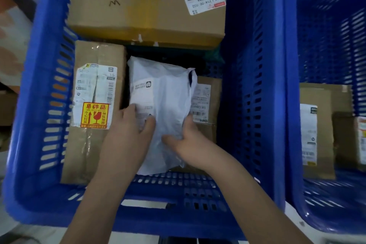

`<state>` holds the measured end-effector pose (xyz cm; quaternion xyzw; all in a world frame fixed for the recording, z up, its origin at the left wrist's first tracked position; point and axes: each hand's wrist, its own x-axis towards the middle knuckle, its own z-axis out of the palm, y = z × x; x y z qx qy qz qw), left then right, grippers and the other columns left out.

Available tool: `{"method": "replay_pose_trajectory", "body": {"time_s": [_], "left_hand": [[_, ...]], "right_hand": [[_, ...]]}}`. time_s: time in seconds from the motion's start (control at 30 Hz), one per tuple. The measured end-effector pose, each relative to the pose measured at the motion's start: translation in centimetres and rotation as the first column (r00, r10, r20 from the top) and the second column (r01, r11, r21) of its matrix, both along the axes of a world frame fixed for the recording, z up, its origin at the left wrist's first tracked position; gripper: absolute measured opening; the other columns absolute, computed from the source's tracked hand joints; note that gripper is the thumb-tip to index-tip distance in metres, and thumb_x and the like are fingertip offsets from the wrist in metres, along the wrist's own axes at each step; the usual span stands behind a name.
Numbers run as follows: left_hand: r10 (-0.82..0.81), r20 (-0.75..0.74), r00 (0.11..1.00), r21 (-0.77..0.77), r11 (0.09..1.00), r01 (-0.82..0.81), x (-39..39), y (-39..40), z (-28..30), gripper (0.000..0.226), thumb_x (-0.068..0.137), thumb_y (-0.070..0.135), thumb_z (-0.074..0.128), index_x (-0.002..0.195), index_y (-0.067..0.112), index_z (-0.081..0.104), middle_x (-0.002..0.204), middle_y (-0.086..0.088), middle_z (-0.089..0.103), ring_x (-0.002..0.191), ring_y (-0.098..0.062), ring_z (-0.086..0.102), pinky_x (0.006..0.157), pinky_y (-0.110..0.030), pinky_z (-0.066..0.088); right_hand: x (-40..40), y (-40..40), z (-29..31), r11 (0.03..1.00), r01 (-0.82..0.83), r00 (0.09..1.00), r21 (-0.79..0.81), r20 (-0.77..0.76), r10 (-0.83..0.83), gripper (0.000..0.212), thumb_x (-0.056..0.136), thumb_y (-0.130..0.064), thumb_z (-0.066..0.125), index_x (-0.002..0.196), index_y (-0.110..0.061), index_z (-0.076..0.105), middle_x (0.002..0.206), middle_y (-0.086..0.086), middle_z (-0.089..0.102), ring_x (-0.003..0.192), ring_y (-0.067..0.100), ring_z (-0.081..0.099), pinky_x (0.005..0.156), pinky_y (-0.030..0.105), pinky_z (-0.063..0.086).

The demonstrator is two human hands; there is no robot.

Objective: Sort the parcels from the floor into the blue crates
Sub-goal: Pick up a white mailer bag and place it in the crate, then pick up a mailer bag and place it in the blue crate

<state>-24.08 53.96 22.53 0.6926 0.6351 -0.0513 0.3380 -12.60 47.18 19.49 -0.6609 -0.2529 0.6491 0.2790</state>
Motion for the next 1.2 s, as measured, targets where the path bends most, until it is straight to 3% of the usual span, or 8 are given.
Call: {"method": "replay_pose_trajectory", "body": {"time_s": [0.1, 0.23, 0.4, 0.53, 0.73, 0.9, 1.03, 1.2], "left_hand": [[-0.215, -0.121, 0.969, 0.251, 0.938, 0.240, 2.3, -1.3, 2.3, 0.051, 0.092, 0.022, 0.051, 0.140, 0.012, 0.039, 0.151, -0.017, 0.028, 0.137, -0.032, 0.027, 0.103, -0.045, 0.033], [-0.382, 0.043, 0.923, 0.273, 0.893, 0.357, 6.5, -3.2, 4.6, 0.049, 0.093, 0.023, 0.049, 0.140, 0.014, 0.041, 0.152, -0.013, 0.026, 0.142, -0.025, 0.017, 0.111, -0.035, 0.019], [-0.584, 0.163, 0.796, 0.362, 0.785, 0.502, 11.6, -7.0, 6.7, 0.042, 0.094, 0.022, 0.048, 0.135, 0.015, 0.048, 0.149, -0.009, 0.035, 0.141, -0.022, 0.024, 0.112, -0.031, 0.021], [-0.726, 0.278, 0.629, 0.414, 0.681, 0.603, 14.9, -10.9, 8.2, 0.048, 0.092, 0.028, 0.043, 0.140, 0.024, 0.041, 0.133, 0.003, 0.051, 0.115, -0.005, 0.041, 0.088, -0.020, 0.033], [-0.779, 0.463, 0.422, 0.422, 0.612, 0.668, 20.8, -22.3, 8.9, 0.041, 0.093, 0.037, 0.044, 0.133, 0.031, 0.050, 0.114, 0.024, 0.054, 0.099, 0.004, 0.049, 0.086, -0.030, 0.045], [-0.989, 0.150, 0.011, 0.645, 0.107, 0.757, 27.3, -36.0, 7.4, 0.037, 0.087, 0.017, 0.044, 0.116, 0.007, 0.064, 0.103, -0.010, 0.069, 0.095, -0.030, 0.062, 0.076, -0.032, 0.043], [-0.979, 0.109, -0.173, 0.479, -0.100, 0.872, 31.0, -47.9, 3.4, 0.041, 0.087, 0.011, 0.052, 0.128, 0.010, 0.055, 0.116, -0.012, 0.063, 0.109, -0.032, 0.055, 0.079, -0.041, 0.047], [-0.801, -0.181, -0.571, 0.192, -0.598, 0.778, 31.5, -61.0, -3.7, 0.039, 0.093, 0.019, 0.040, 0.131, 0.014, 0.044, 0.125, -0.007, 0.051, 0.114, -0.026, 0.045, 0.084, -0.035, 0.039]], "right_hand": [[0.9, -0.7, 1.8, 0.998, -0.003, 0.992, 0.055, 0.128, -0.004, 0.051, 0.092, -0.035, 0.050, 0.137, -0.018, 0.032, 0.133, 0.007, 0.044, 0.121, 0.020, 0.046, 0.101, 0.040, 0.043], [4.4, -3.3, 5.7, 0.930, 0.263, 0.917, 0.257, 0.232, -0.323, 0.033, 0.097, -0.027, 0.046, 0.129, -0.028, 0.038, 0.101, -0.021, 0.046, 0.085, -0.020, 0.048, 0.070, 0.000, 0.041], [9.1, -9.5, 9.3, 0.811, 0.388, 0.662, 0.438, 0.480, -0.576, 0.044, 0.095, -0.028, 0.047, 0.138, -0.025, 0.037, 0.115, -0.016, 0.054, 0.102, -0.003, 0.052, 0.087, 0.017, 0.043], [12.5, -15.5, 10.5, 0.790, 0.392, 0.460, 0.471, 0.643, -0.612, 0.047, 0.095, -0.026, 0.048, 0.141, -0.020, 0.037, 0.135, -0.006, 0.048, 0.123, 0.008, 0.042, 0.099, 0.024, 0.037], [16.5, -27.5, 11.1, 0.701, 0.509, 0.212, 0.499, 0.716, -0.665, 0.042, 0.090, -0.017, 0.053, 0.131, -0.010, 0.049, 0.128, 0.006, 0.054, 0.118, 0.023, 0.046, 0.099, 0.039, 0.038], [18.9, -40.9, 10.7, 0.613, 0.622, 0.086, 0.487, 0.736, -0.671, 0.039, 0.085, -0.017, 0.049, 0.122, -0.007, 0.054, 0.121, 0.009, 0.057, 0.112, 0.025, 0.051, 0.095, 0.033, 0.038], [19.0, -53.6, 6.7, 0.499, 0.822, 0.065, 0.275, 0.825, -0.562, 0.040, 0.089, -0.017, 0.051, 0.128, -0.007, 0.047, 0.127, 0.010, 0.051, 0.117, 0.027, 0.046, 0.097, 0.036, 0.036], [15.6, -67.3, 0.6, 0.243, 0.969, 0.177, -0.037, 0.792, -0.585, 0.041, 0.089, -0.020, 0.051, 0.127, -0.006, 0.045, 0.127, 0.013, 0.050, 0.116, 0.030, 0.049, 0.093, 0.041, 0.043]]}}
